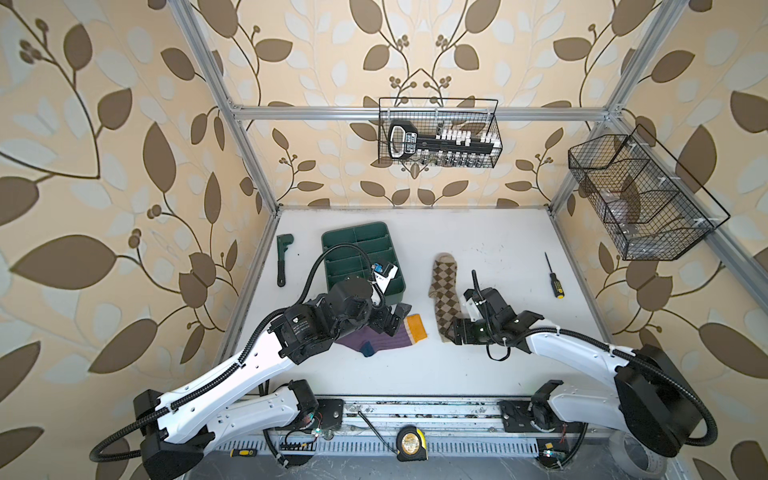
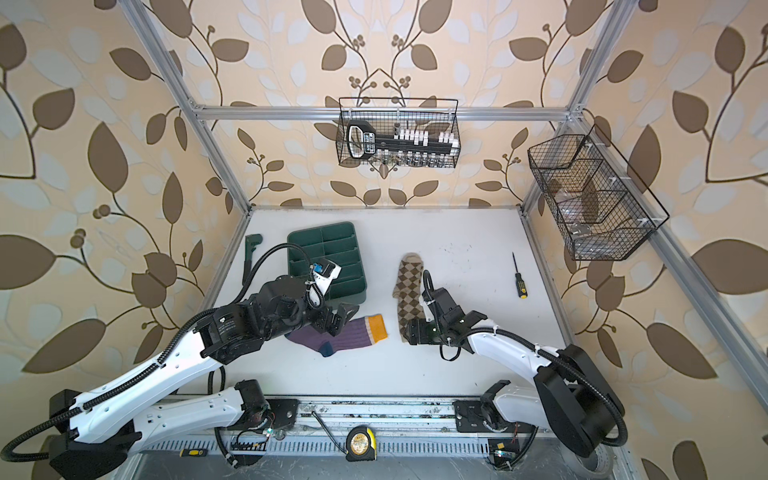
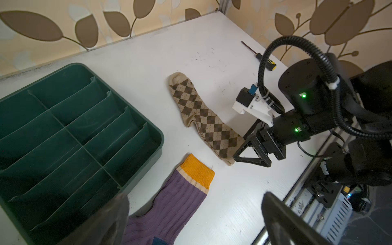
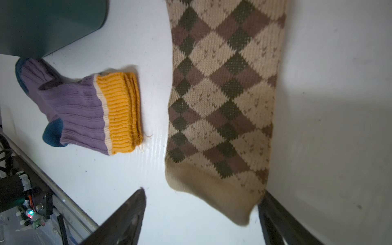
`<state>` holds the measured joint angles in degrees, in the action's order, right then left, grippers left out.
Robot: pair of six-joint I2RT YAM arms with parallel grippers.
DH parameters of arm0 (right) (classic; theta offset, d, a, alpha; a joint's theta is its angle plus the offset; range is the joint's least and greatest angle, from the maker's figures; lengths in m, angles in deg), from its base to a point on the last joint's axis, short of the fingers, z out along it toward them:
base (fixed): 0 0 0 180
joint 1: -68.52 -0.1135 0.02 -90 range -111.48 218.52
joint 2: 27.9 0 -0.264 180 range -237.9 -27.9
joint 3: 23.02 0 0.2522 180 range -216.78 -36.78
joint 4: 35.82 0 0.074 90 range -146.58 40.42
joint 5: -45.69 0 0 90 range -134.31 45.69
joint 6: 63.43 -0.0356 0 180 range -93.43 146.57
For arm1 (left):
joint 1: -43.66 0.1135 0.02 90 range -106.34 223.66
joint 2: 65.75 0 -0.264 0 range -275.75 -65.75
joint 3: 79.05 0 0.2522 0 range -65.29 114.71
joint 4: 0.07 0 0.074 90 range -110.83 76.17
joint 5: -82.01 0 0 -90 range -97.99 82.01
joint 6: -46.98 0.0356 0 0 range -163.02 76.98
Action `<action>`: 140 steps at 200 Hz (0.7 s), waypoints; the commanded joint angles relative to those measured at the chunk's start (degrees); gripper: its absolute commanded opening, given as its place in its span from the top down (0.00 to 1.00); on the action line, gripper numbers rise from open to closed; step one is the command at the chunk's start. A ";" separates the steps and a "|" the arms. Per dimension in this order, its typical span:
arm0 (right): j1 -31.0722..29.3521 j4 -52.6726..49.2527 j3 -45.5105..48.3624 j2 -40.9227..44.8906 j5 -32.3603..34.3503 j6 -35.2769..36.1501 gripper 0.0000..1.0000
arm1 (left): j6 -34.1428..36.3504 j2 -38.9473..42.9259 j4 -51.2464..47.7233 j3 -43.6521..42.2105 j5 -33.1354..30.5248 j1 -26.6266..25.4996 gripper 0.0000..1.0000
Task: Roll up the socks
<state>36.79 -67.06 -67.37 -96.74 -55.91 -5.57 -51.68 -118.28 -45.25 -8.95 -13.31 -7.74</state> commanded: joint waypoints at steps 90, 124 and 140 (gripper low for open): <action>35.41 -22.36 -10.48 27.53 -5.51 -3.52 0.08 | 46.99 -23.91 21.78 -8.31 -28.77 -24.86 0.22; 38.45 -20.59 -9.21 28.53 -9.97 -5.28 0.08 | 47.62 -36.66 27.31 -6.58 -29.93 -27.52 0.23; 39.08 -19.59 -8.72 28.76 -11.91 -5.73 0.08 | 46.83 -40.53 29.43 -5.11 -29.59 -27.62 0.22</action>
<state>74.93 -86.64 -76.90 -68.81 -62.68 -9.44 -6.38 -155.48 -21.95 -17.80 -39.13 -34.80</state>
